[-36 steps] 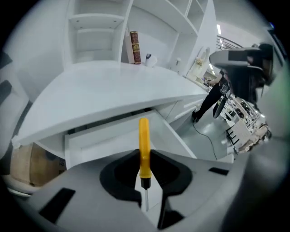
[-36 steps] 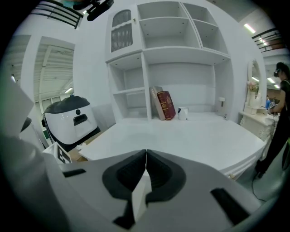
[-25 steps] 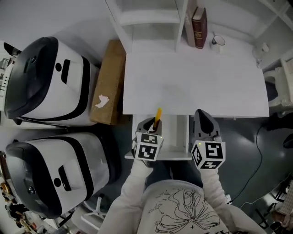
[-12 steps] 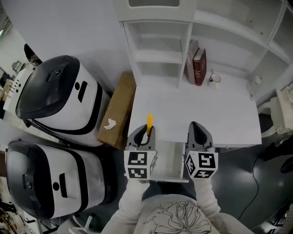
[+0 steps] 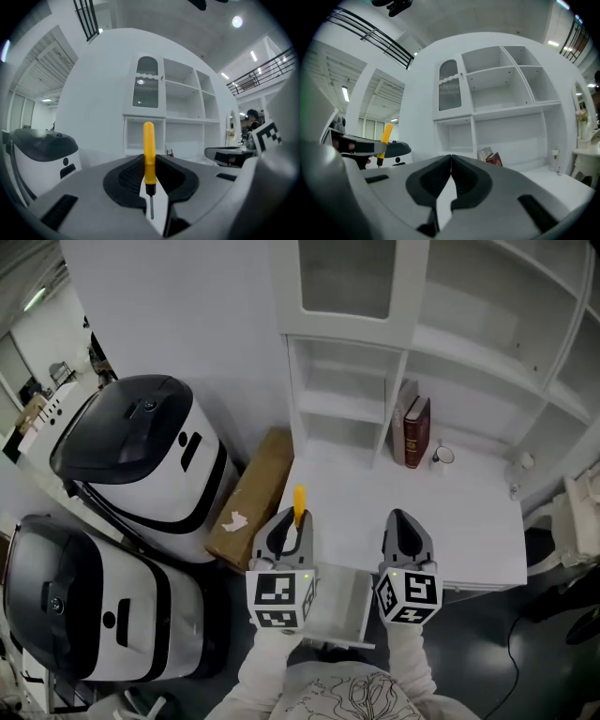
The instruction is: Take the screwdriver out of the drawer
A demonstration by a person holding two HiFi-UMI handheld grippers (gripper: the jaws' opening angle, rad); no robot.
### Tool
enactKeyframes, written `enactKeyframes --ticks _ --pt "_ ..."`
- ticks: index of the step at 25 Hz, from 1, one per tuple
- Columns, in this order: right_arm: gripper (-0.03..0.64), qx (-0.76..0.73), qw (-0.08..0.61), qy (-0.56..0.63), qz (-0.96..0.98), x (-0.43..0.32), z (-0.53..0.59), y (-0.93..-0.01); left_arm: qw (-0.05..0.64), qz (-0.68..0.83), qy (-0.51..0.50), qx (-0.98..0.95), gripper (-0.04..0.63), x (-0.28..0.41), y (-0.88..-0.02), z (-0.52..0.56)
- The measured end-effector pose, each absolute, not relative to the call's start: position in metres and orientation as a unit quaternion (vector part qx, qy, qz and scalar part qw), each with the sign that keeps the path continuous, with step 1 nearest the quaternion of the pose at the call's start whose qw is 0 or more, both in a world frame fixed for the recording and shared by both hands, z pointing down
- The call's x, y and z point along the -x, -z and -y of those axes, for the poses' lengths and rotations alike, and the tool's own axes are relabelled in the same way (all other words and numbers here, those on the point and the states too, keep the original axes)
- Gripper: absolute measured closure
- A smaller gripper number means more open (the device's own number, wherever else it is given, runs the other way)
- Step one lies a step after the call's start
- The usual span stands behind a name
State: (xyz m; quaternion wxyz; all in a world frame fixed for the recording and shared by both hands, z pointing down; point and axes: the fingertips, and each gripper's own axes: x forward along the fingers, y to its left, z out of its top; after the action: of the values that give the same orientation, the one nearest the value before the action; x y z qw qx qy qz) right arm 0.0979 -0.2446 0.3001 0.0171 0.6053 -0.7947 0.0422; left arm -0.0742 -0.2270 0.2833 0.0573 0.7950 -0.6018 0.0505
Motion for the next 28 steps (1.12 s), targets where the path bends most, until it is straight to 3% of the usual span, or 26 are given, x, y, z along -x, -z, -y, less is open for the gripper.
enactKeyframes --ticks 28 --pt "0.614 -0.593 0.022 -0.030 0.804 -0.081 0.232 -0.292 0.065 0.615 -0.042 -0.785 0.528 0.084 -0.286 0.208"
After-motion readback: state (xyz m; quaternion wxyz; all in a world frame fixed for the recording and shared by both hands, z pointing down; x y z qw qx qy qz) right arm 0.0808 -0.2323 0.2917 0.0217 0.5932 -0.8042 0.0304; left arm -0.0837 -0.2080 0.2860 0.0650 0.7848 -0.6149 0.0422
